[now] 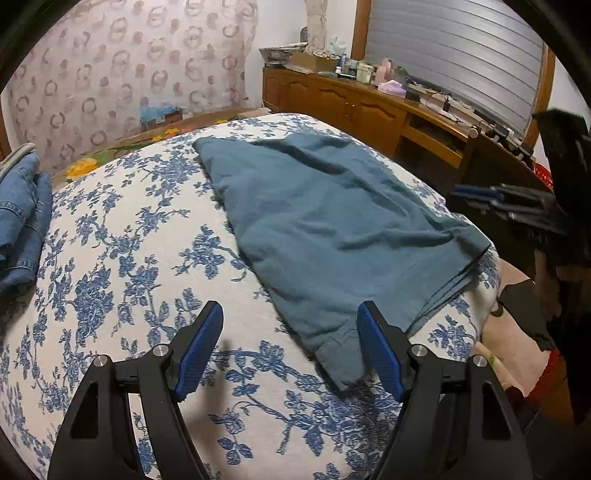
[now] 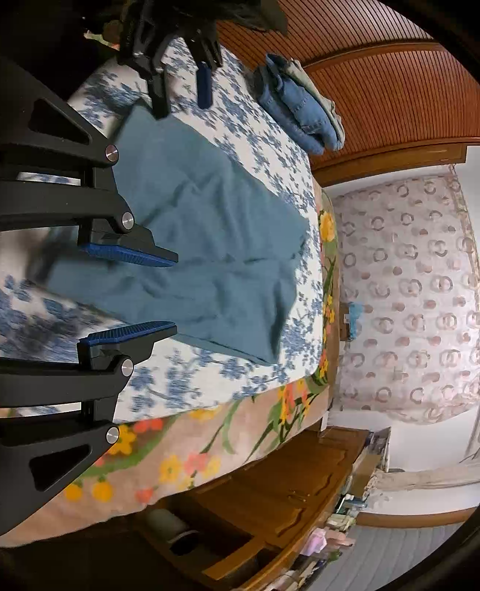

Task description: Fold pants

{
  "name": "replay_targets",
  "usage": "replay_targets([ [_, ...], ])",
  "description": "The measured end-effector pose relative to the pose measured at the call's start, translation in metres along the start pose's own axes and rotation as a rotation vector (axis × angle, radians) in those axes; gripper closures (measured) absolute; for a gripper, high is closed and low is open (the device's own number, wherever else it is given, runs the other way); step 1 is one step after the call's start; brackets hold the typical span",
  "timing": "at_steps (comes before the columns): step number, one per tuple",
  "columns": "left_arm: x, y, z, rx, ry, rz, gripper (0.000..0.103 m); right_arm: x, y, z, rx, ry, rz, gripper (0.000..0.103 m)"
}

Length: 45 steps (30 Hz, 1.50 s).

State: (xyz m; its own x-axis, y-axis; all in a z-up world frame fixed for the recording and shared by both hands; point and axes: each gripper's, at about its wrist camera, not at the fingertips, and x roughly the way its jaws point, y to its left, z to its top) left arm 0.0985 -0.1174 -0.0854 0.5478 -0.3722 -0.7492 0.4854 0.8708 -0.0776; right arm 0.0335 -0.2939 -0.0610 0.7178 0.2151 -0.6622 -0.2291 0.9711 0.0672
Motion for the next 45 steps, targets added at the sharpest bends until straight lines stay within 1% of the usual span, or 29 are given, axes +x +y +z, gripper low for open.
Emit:
replay_targets([
  [4,0.001,-0.006,0.0,0.016,0.009,-0.021,0.027,-0.011,-0.007,-0.011,0.013,0.006,-0.007,0.072],
  [10,0.006,-0.01,-0.003,0.017,0.031,-0.015,0.027,-0.018,-0.013,-0.022,0.048,0.03,0.003,0.072],
  [12,0.005,-0.011,-0.004,0.017,0.028,-0.03,0.035,-0.021,-0.013,-0.026,0.055,0.035,0.011,0.072],
  [14,0.005,-0.011,-0.005,0.016,0.037,-0.044,0.041,-0.022,-0.012,-0.025,0.055,0.033,0.019,0.072],
  [16,0.006,-0.012,-0.008,0.019,0.05,-0.053,0.043,-0.022,-0.007,-0.023,0.062,0.038,0.029,0.072],
  [17,0.007,-0.013,-0.009,0.022,0.06,-0.058,0.043,-0.024,-0.003,-0.024,0.066,0.041,0.04,0.078],
  [19,0.011,-0.016,-0.012,0.032,0.085,-0.061,0.042,-0.023,-0.003,-0.024,0.069,0.048,0.063,0.081],
  [20,0.01,-0.017,-0.012,0.038,0.079,-0.052,0.042,-0.021,0.001,-0.024,0.072,0.047,0.063,0.087],
  [22,0.009,-0.017,-0.012,0.033,0.081,-0.055,0.042,-0.024,-0.001,-0.024,0.078,0.041,0.078,0.09],
  [25,0.009,-0.017,-0.012,0.035,0.079,-0.054,0.043,-0.031,0.007,-0.022,0.066,0.013,0.075,0.091],
  [26,0.009,-0.018,-0.013,0.037,0.077,-0.057,0.047,-0.032,0.01,-0.023,0.06,0.006,0.073,0.091],
  [27,0.009,-0.017,-0.013,0.038,0.076,-0.065,0.055,-0.034,0.013,-0.024,0.053,0.003,0.071,0.091],
  [28,0.008,-0.019,-0.013,0.042,0.073,-0.08,0.059,-0.036,0.016,-0.024,0.047,0.002,0.069,0.091],
  [29,0.007,-0.019,-0.014,0.045,0.072,-0.09,0.066,-0.036,0.018,-0.026,0.041,0.004,0.067,0.091],
  [30,0.007,-0.02,-0.014,0.049,0.07,-0.091,0.068,-0.036,0.02,-0.028,0.035,0.008,0.063,0.091],
  [33,0.002,-0.019,-0.013,0.056,0.064,-0.096,0.076,-0.033,0.022,-0.032,0.034,0.026,0.054,0.091],
  [36,-0.002,-0.015,-0.013,0.051,0.06,-0.099,0.077,-0.032,0.021,-0.033,0.044,0.036,0.058,0.091],
  [37,-0.002,-0.014,-0.014,0.052,0.064,-0.094,0.077,-0.032,0.021,-0.034,0.043,0.037,0.058,0.088],
  [38,-0.002,-0.014,-0.014,0.052,0.066,-0.09,0.077,-0.031,0.022,-0.034,0.039,0.039,0.056,0.083],
  [41,-0.001,-0.013,-0.016,0.045,0.071,-0.088,0.077,-0.027,0.022,-0.033,0.037,0.052,0.025,0.077],
  [45,0.0,-0.013,-0.016,0.043,0.072,-0.087,0.076,-0.018,0.017,-0.035,0.069,0.077,0.025,0.07],
])
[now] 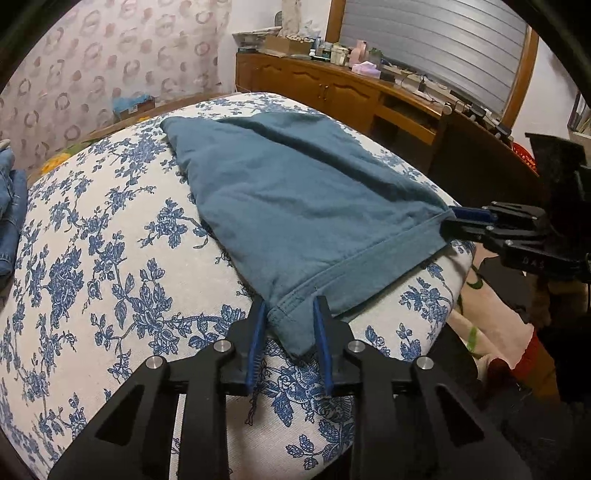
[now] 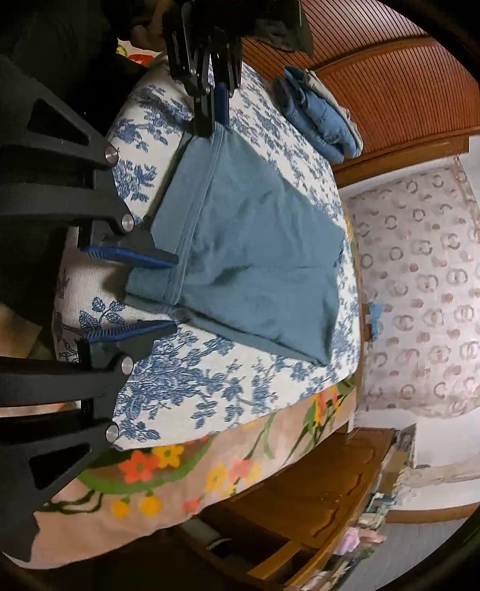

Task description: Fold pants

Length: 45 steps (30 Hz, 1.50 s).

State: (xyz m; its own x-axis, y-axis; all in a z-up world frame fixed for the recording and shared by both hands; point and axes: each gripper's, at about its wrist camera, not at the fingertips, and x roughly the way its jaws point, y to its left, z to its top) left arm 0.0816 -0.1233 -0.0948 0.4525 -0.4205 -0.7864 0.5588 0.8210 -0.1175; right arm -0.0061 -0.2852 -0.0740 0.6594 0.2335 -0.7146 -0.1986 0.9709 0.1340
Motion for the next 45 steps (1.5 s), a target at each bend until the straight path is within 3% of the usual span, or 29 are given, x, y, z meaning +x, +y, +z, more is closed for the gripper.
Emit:
replay_targets([
  [10,0.003,0.004,-0.002,-0.014,0.0,-0.011,0.075,0.009,0.003,-0.001,0.016,0.0,0.02,0.067],
  [20,0.005,0.006,-0.001,-0.034,-0.008,0.002,0.058,0.012,0.007,-0.008,-0.036,-0.03,-0.002,0.067],
  [28,0.011,0.008,0.005,-0.05,-0.024,-0.001,0.055,0.009,0.002,-0.01,-0.03,-0.038,0.015,0.071],
  [29,0.011,0.009,0.006,-0.052,-0.025,-0.002,0.056,0.009,0.002,-0.01,-0.028,-0.038,0.019,0.073],
  [31,0.011,0.01,0.006,-0.063,-0.02,-0.043,0.072,0.009,0.001,-0.01,-0.023,-0.038,0.035,0.08],
  [36,0.008,0.01,0.006,-0.071,-0.021,-0.052,0.084,0.009,0.0,-0.011,0.006,-0.04,0.081,0.087],
  [40,-0.006,0.008,0.009,-0.071,-0.055,-0.04,0.088,0.003,0.002,-0.006,0.013,-0.073,0.116,0.088],
  [45,-0.046,0.009,0.024,-0.069,-0.156,-0.031,0.089,-0.022,0.014,0.015,-0.018,-0.153,0.157,0.089],
])
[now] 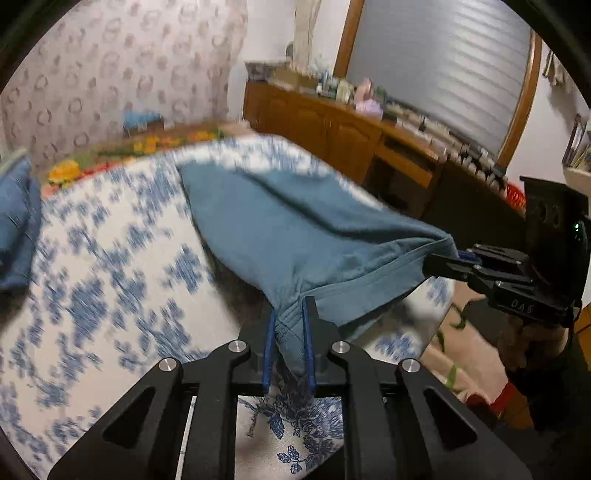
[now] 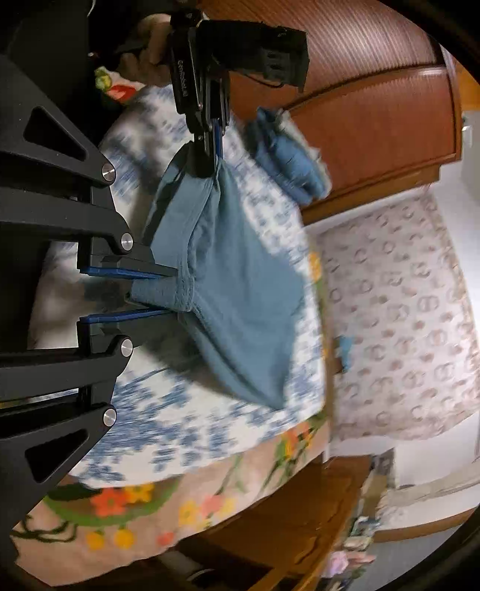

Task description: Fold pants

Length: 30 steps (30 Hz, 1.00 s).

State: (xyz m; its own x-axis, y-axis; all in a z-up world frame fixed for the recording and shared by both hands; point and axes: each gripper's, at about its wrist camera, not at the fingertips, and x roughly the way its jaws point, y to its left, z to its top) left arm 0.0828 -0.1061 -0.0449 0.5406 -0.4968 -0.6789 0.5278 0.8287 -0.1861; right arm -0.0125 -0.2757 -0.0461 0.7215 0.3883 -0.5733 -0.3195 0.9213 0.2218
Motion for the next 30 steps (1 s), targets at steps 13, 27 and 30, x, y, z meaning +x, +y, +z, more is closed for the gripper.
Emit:
replay_targets([
  [13,-0.126,0.001,0.071,0.051,-0.286,0.038,0.089,-0.086,0.059,0.1,-0.179,-0.254,0.117,0.089],
  [27,-0.133,0.075,0.152,0.026,-0.353,0.234,0.089,-0.019,0.081,0.213,-0.285,-0.237,0.115,0.089],
  [30,-0.136,0.087,0.171,0.013,-0.377,0.275,0.089,-0.006,0.091,0.248,-0.286,-0.267,0.091,0.089],
])
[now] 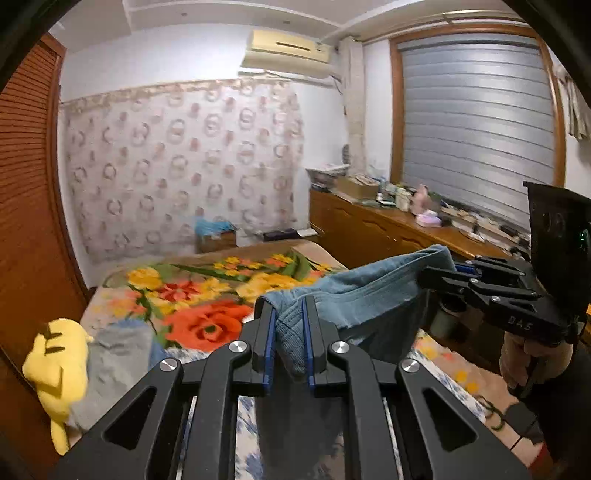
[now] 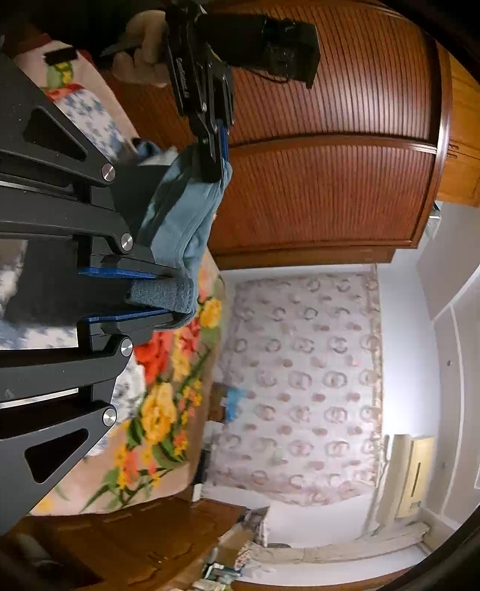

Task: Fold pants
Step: 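Lift the teal shorts with both grippers and carry them over the bed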

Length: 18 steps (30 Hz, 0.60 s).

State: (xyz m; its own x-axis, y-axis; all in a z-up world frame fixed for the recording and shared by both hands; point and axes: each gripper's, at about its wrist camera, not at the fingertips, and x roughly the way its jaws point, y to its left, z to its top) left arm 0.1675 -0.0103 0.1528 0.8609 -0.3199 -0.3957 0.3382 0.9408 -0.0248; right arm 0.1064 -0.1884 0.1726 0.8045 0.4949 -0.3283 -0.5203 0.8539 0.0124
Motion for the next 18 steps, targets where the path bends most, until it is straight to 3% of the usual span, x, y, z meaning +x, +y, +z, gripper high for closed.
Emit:
replay_targets([
  [4,-0.001,-0.001,-0.012,0.016,0.004,0.04,0.089,0.019,0.001,0.009,0.035,-0.012,-0.011,0.089],
  [13,0.019,-0.007,-0.125,-0.024,0.215,-0.018,0.089,0.055,0.017,-0.072,0.071,0.202,0.044,0.089],
  [18,0.017,-0.016,-0.135,-0.021,0.236,-0.023,0.089,0.069,0.025,-0.072,0.055,0.245,0.055,0.089],
])
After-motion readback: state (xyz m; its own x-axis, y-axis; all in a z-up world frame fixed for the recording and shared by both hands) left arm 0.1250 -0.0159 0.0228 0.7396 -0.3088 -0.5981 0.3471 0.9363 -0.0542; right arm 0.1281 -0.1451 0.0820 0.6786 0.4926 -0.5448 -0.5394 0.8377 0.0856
